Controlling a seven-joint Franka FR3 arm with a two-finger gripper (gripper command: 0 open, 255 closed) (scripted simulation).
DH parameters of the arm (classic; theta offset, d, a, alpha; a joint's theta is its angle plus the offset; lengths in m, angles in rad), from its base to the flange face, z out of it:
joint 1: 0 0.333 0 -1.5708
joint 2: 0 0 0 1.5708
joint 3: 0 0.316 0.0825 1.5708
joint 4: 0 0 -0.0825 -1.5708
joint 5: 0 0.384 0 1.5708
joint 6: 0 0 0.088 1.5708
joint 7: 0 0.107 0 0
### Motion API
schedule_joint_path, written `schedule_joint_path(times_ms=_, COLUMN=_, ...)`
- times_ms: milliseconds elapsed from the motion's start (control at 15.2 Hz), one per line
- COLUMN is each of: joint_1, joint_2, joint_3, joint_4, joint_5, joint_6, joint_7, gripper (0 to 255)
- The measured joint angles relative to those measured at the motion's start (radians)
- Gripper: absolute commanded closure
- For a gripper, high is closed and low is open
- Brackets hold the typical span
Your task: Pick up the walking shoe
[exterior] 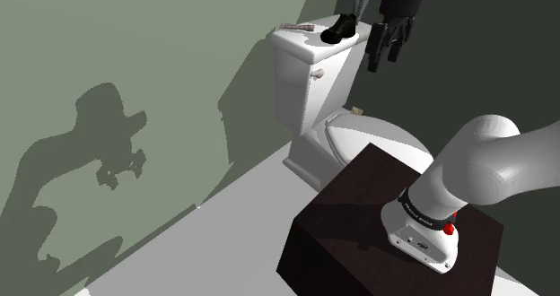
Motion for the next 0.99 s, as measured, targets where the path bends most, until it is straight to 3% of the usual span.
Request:
schedule_joint_path(times_ms=198, joint_1=-0.011, joint_2=0.047, joint_3=-0.010, joint_4=0.032, joint_5=0.011, joint_6=0.019, joint_7=0.019, gripper=0)
schedule_joint_path(times_ms=990, joint_1=-0.104, joint_2=0.452, joint_3=-0.137, joint_4=0.366, joint_5=0.137, joint_6=0.120, joint_7=0.156, gripper=0)
